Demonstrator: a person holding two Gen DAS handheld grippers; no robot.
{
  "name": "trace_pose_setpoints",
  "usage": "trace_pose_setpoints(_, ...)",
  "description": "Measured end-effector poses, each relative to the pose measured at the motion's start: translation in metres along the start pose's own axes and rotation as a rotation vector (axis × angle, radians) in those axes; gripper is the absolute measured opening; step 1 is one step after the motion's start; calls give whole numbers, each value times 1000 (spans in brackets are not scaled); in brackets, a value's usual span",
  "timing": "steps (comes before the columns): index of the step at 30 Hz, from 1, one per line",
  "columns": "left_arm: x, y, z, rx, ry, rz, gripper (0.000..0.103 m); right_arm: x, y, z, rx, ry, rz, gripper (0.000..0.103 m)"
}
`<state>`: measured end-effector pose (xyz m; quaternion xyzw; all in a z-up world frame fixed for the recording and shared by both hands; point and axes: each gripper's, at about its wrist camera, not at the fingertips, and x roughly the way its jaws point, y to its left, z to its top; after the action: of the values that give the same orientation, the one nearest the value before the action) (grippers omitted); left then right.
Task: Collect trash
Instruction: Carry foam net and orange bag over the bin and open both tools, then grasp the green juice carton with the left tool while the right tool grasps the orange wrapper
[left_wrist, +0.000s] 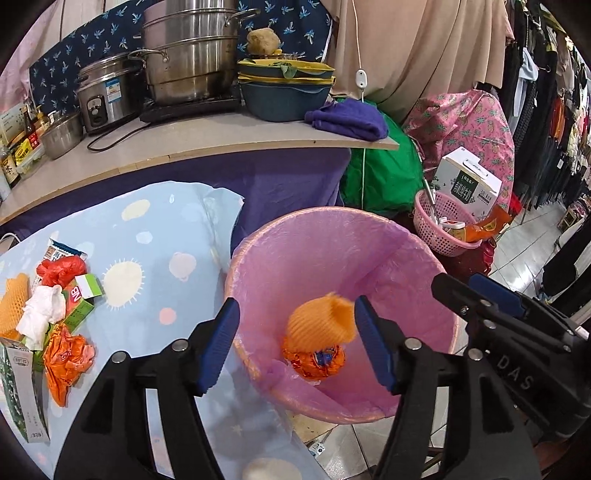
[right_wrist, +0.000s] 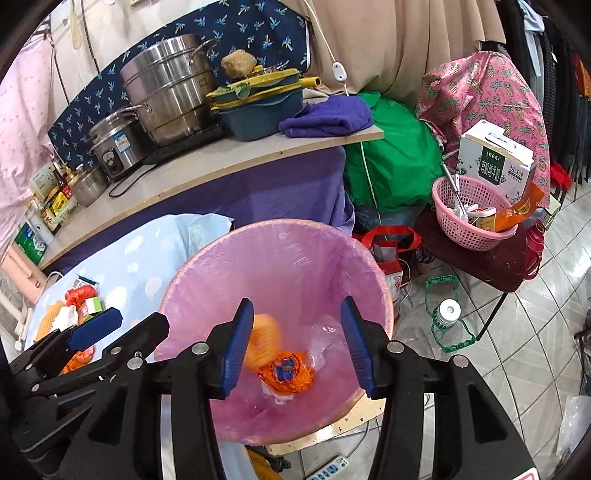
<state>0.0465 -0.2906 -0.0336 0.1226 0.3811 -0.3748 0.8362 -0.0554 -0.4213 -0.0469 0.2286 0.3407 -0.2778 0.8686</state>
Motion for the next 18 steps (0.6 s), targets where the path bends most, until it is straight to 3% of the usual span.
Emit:
trace_pose_setpoints(9,-29,14,-3,-43,-42,16,67,-29,18,-3,-47,-41,1,51)
trace_pose_setpoints(18,-61,49,-21,-75,-57,119,75,-49,53,-14,-94,-50,37,57)
